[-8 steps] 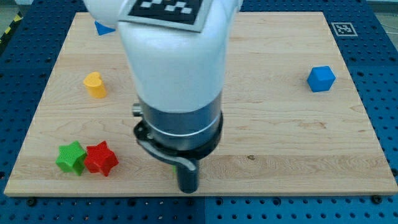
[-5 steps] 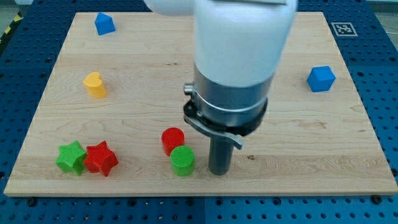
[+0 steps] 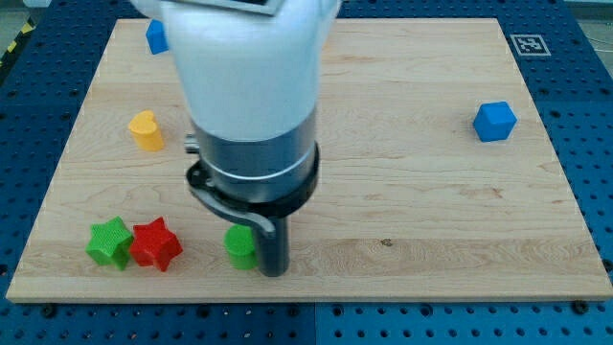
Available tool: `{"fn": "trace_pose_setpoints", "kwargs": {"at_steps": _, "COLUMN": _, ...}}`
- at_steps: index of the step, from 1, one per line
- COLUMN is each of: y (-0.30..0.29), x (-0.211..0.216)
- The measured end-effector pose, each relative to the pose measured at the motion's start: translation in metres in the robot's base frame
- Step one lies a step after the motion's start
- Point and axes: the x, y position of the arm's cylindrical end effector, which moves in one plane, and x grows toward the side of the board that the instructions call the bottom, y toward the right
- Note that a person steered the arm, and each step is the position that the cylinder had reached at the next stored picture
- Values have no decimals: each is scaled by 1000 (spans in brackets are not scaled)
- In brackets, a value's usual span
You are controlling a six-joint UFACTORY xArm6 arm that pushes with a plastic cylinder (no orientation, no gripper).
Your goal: Move the green circle towards the red star
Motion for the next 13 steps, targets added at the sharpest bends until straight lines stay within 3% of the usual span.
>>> {"fn": "trace_pose_setpoints", "kwargs": {"at_steps": 2, "y": -17, "x": -3}}
{"fn": "trace_pose_setpoints", "kwargs": {"at_steps": 4, "y": 48, "x": 5}}
{"fn": "trace_pose_setpoints", "kwargs": {"at_steps": 5, "y": 48, "x": -7}}
{"fn": "trace_pose_setpoints", "kwargs": {"at_steps": 7, "y": 7, "x": -26}}
{"fn": "trace_pose_setpoints", "kwargs": {"at_steps": 10, "y": 6, "x": 3}}
{"fn": "trace_pose_setpoints", "kwargs": {"at_steps": 11, "y": -1, "x": -22}}
{"fn": "trace_pose_setpoints", "kwargs": {"at_steps": 13, "y": -21, "x": -24}}
